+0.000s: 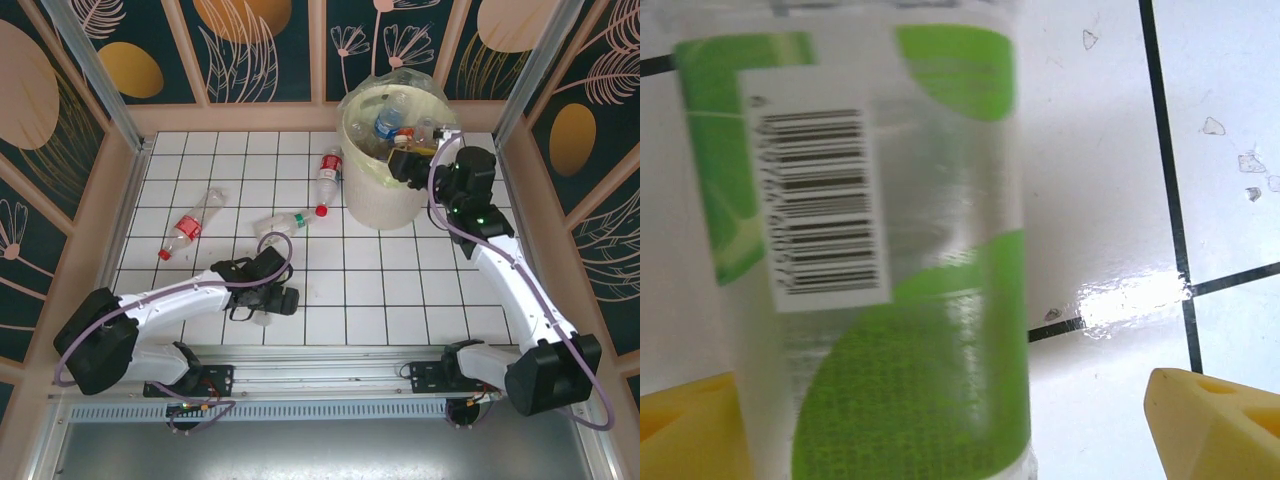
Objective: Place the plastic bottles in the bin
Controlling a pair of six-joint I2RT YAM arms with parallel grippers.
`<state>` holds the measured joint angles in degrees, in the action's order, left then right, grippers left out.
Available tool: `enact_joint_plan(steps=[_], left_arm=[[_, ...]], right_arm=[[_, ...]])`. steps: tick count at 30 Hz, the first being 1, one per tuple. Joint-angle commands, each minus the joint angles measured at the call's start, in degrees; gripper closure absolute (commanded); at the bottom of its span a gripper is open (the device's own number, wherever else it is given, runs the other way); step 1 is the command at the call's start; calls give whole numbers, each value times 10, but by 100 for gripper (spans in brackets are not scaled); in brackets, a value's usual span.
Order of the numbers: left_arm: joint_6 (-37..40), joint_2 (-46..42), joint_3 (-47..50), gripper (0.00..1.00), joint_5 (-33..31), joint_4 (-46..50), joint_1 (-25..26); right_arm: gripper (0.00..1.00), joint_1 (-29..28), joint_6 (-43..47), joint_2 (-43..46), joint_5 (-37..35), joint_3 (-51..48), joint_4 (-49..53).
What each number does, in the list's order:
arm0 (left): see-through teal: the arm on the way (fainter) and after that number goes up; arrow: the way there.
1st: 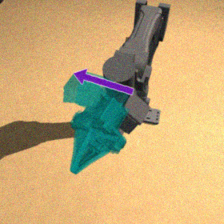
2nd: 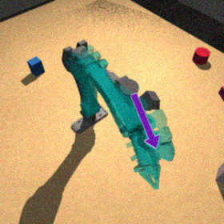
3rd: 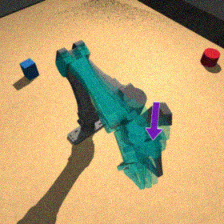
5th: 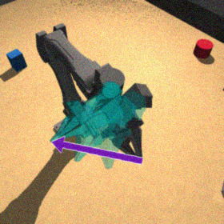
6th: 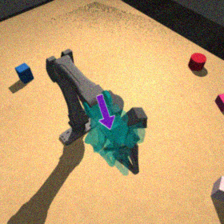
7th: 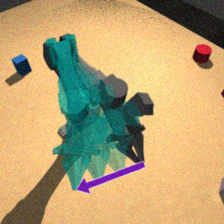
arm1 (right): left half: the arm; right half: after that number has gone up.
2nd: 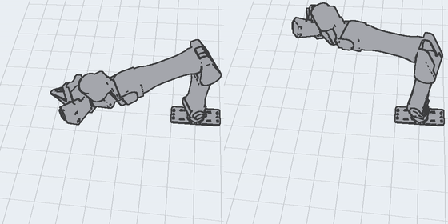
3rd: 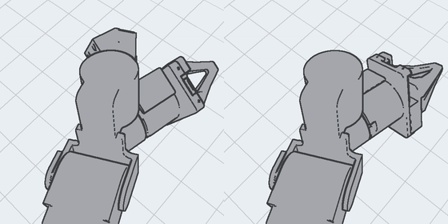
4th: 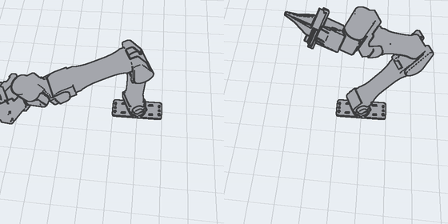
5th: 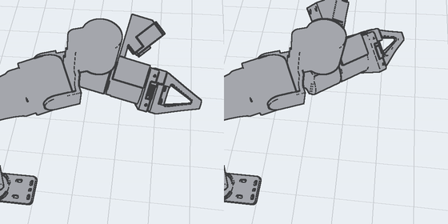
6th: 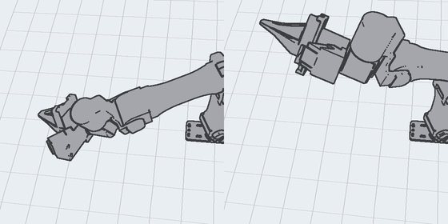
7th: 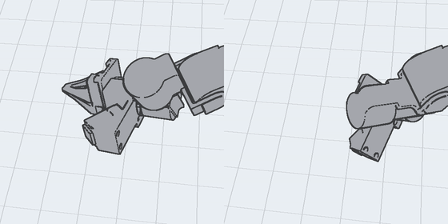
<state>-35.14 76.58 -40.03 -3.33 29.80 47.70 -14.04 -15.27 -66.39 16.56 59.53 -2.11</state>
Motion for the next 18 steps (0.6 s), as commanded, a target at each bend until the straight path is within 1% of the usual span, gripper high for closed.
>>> enact_joint_plan(steps=[1, 6, 10, 14, 18], left_arm=[[9, 16, -6, 9, -19, 15, 1], [-4, 58, -19, 12, -43, 24, 1], [-13, 67, -29, 20, -55, 29, 1], [-14, 61, -30, 33, -54, 25, 1], [-8, 33, -30, 38, -41, 8, 1]], right_arm=[[36, -12, -20, 24, 7, -19, -22], [37, -27, -22, 48, 1, -37, -9], [37, -34, -24, 67, -3, -54, 1], [38, -45, -24, 85, 3, -74, 12], [37, -64, -18, 104, 18, -88, 29]])
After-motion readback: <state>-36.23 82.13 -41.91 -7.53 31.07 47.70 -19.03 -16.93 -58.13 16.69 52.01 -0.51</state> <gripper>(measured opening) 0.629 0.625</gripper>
